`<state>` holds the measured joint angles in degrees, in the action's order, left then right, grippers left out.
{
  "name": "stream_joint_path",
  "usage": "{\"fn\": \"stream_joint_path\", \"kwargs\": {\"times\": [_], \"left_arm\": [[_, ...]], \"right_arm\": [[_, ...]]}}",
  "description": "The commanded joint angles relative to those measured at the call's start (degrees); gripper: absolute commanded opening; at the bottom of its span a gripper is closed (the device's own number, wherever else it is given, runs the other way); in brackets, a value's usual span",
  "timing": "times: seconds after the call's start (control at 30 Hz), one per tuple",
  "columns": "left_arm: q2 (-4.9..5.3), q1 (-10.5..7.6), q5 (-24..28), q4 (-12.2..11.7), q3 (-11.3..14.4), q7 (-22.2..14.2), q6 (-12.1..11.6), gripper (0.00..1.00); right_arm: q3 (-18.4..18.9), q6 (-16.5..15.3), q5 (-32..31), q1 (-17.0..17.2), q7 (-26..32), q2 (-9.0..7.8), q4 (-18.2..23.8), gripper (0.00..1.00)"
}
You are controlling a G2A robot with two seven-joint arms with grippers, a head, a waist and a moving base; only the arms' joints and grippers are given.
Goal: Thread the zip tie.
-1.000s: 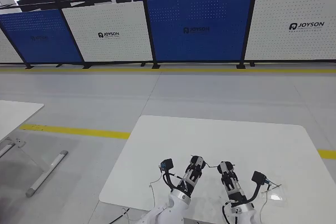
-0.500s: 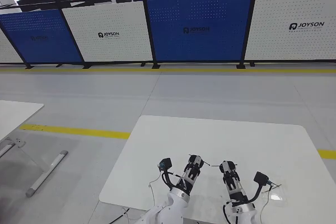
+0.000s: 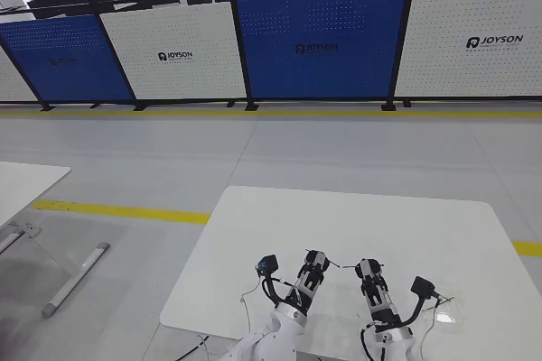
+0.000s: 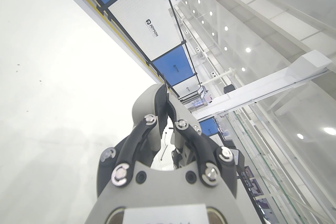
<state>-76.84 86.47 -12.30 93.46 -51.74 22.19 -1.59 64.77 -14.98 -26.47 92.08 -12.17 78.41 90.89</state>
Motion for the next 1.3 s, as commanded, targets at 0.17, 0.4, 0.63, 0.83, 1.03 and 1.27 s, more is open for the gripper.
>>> {"fn": "stream_joint_path", "kwargs": {"times": [0.17,0.4,0.63,0.83,1.03,1.27], "left_arm": [[0.00,0.00,0.00,0.00,0.00,0.00,0.00,0.00],[0.00,0.00,0.00,0.00,0.00,0.00,0.00,0.00],[0.00,0.00,0.00,0.00,0.00,0.00,0.00,0.00],[0.00,0.00,0.00,0.00,0.00,0.00,0.00,0.00],[0.00,0.00,0.00,0.00,0.00,0.00,0.00,0.00],[0.00,0.00,0.00,0.00,0.00,0.00,0.00,0.00]], "right_arm": [[-0.12,0.96,-0.45,-0.10,0.85,0.05,0.02,0.00],[-0.41,1.36,-0.53,-0.39,1.13,0.21,0.06,0.00],[-0.14,1.18,-0.47,-0.13,0.94,0.26,0.28,0.00],[-0.23,1.65,-0.70,-0.32,1.28,0.34,0.25,0.00],[-0.71,2.65,-0.99,-0.94,1.79,0.52,-0.09,0.00],[-0.99,2.95,-1.13,-1.24,2.03,0.66,-0.42,0.00]]}}
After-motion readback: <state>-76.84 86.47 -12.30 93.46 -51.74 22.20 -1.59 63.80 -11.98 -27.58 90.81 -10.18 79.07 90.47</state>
